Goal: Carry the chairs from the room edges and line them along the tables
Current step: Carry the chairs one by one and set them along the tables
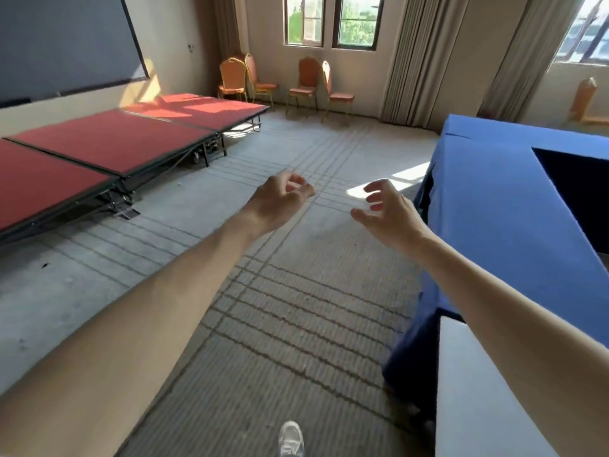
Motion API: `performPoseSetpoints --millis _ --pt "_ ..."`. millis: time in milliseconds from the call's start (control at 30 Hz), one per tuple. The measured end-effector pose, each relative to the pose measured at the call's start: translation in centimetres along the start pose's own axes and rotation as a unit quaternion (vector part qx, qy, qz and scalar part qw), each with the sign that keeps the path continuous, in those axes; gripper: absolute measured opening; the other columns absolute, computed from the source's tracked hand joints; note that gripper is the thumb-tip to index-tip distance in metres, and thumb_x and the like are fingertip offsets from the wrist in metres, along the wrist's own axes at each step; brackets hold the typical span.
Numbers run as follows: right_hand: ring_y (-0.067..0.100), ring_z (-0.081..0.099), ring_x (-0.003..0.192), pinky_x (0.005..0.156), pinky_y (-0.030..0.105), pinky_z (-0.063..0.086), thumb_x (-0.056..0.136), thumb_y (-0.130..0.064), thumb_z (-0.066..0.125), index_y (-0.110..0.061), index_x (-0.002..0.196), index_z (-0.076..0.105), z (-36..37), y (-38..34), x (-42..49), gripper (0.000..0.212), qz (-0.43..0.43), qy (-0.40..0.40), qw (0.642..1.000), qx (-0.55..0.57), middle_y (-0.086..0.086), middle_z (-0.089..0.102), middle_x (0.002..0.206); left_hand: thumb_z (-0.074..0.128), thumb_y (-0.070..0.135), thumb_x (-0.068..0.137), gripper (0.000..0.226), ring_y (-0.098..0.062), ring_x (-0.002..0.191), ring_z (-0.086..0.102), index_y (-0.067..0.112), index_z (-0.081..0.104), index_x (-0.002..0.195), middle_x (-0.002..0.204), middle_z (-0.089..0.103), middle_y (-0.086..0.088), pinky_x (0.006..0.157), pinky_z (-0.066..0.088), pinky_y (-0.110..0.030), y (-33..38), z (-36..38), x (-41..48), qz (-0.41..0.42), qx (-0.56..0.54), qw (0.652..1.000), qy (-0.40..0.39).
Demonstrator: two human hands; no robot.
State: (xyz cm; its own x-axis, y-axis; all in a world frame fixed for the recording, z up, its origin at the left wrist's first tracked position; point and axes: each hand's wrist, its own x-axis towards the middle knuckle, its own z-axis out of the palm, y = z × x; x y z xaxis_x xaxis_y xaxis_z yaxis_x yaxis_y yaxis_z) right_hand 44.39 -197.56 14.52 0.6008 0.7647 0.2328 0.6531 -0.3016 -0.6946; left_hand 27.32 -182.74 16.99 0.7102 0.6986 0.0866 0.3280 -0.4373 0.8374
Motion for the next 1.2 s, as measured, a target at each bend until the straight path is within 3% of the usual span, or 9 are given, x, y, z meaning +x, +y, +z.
performPoseSetpoints --millis 167,333,433,733,867,1200 --pt "0.016 0.060 0.106 0.090 0.037 0.052 0.087 -0.036 0.071 -0.019 0.129 0.051 3.4 -0.5 14.7 0.049 -0.001 0.028 0.999 0.037 -0.001 0.060 0.118 0.057 0.050 0.092 0.043 -0.013 0.110 0.055 0.025 0.055 0.127 0.119 0.058 0.008 0.087 0.044 -0.033 -2.2 -3.5 13.6 0.030 0.010 0.999 -0.004" --pt "0.015 0.059 0.105 0.081 0.029 0.047 0.088 -0.035 0.072 -0.019 0.129 0.050 7.1 -2.5 30.4 0.049 -0.010 0.029 0.998 0.063 -0.002 0.059 0.118 0.057 0.050 0.092 0.046 -0.014 0.110 0.056 0.024 0.054 0.129 0.119 0.058 0.007 0.085 0.045 -0.033 -3.6 -8.8 28.0 0.034 0.034 0.999 -0.004" --pt "0.016 0.060 0.105 0.086 0.034 0.051 0.088 -0.033 0.072 -0.018 0.127 0.051 9.6 -4.0 38.3 0.047 -0.019 0.028 0.997 0.073 -0.001 0.059 0.117 0.057 0.050 0.092 0.047 -0.014 0.109 0.056 0.024 0.053 0.131 0.118 0.058 0.008 0.087 0.045 -0.034 -5.2 -12.1 35.1 0.039 0.039 0.998 0.013" --pt "0.017 0.062 0.102 0.080 0.027 0.048 0.086 -0.030 0.074 -0.021 0.122 0.054 21.9 -5.9 62.9 0.042 -0.052 -0.003 0.997 0.060 -0.001 0.062 0.113 0.058 0.051 0.091 0.047 -0.014 0.109 0.057 0.025 0.053 0.131 0.123 0.059 0.005 0.089 0.047 -0.036 -16.3 -21.7 57.4 0.018 0.018 0.998 0.055" --pt "0.015 0.060 0.104 0.085 0.030 0.051 0.088 -0.032 0.073 -0.022 0.126 0.053 28.3 -6.7 74.9 0.044 -0.060 -0.016 0.997 0.052 -0.002 0.061 0.116 0.059 0.049 0.092 0.048 -0.016 0.111 0.054 0.023 0.052 0.132 0.122 0.056 0.003 0.092 0.045 -0.037 -21.5 -26.6 69.0 0.009 -0.001 0.998 0.059" --pt "0.014 0.062 0.105 0.087 0.031 0.052 0.088 -0.031 0.072 -0.021 0.126 0.053 36.5 -6.0 102.3 0.043 -0.035 0.003 0.998 0.044 -0.002 0.062 0.116 0.058 0.048 0.092 0.043 -0.013 0.104 0.056 0.025 0.054 0.127 0.119 0.059 0.005 0.070 0.041 -0.026 -27.3 -34.8 98.7 0.011 -0.011 0.998 0.068"
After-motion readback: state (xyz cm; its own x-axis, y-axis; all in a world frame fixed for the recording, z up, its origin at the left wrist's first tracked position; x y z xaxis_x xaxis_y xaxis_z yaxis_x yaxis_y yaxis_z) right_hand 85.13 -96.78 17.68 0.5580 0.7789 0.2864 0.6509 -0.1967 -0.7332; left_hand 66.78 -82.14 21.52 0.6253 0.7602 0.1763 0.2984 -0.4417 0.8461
